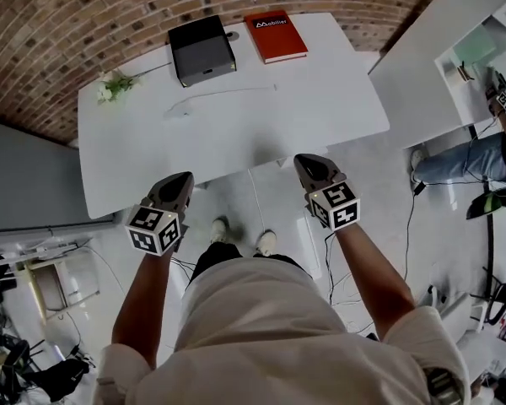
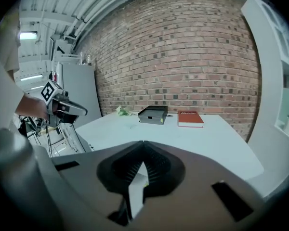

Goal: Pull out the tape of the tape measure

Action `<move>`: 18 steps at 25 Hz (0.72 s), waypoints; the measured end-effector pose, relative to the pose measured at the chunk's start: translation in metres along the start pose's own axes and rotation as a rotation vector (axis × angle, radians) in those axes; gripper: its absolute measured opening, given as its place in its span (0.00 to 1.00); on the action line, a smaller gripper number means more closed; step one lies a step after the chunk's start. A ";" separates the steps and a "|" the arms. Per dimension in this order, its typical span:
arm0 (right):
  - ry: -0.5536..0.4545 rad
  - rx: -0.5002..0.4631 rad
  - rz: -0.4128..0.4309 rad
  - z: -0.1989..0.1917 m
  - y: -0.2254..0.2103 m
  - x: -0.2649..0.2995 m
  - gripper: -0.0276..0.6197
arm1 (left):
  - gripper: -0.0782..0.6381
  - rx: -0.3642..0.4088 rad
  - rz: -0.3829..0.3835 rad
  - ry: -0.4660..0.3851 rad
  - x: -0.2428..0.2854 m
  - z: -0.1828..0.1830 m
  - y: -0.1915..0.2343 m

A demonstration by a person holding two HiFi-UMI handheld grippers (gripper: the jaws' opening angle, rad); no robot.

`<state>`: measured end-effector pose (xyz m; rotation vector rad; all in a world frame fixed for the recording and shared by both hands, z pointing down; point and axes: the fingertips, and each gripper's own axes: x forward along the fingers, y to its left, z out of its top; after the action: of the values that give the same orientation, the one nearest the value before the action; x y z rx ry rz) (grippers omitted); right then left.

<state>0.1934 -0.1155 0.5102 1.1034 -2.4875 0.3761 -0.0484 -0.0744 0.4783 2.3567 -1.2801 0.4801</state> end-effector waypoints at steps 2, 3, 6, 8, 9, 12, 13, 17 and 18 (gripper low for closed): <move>-0.002 0.002 0.011 -0.002 0.022 -0.011 0.05 | 0.10 0.010 -0.042 0.005 -0.009 -0.002 -0.018; -0.002 0.004 0.018 -0.003 0.034 -0.017 0.05 | 0.10 0.015 -0.061 0.008 -0.014 -0.003 -0.026; -0.006 -0.004 0.044 -0.001 0.066 -0.033 0.05 | 0.10 0.027 -0.108 0.015 -0.030 -0.004 -0.042; -0.013 -0.012 0.039 0.004 0.083 -0.043 0.05 | 0.10 0.038 -0.133 0.016 -0.040 -0.003 -0.049; -0.017 -0.010 0.032 0.007 0.090 -0.047 0.05 | 0.10 0.049 -0.143 0.017 -0.046 -0.003 -0.051; -0.027 0.005 0.013 0.013 0.114 -0.053 0.05 | 0.10 0.081 -0.169 0.021 -0.069 -0.009 -0.050; -0.031 0.008 0.007 0.015 0.123 -0.053 0.05 | 0.10 0.084 -0.179 0.022 -0.078 -0.012 -0.048; -0.037 0.010 -0.016 0.023 0.160 -0.053 0.05 | 0.10 0.081 -0.218 0.019 -0.110 -0.021 -0.036; -0.038 0.009 -0.020 0.025 0.169 -0.053 0.05 | 0.10 0.083 -0.224 0.018 -0.117 -0.023 -0.032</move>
<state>0.0923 0.0198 0.4495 1.1491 -2.5078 0.3646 -0.0847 0.0361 0.4355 2.5201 -0.9892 0.4899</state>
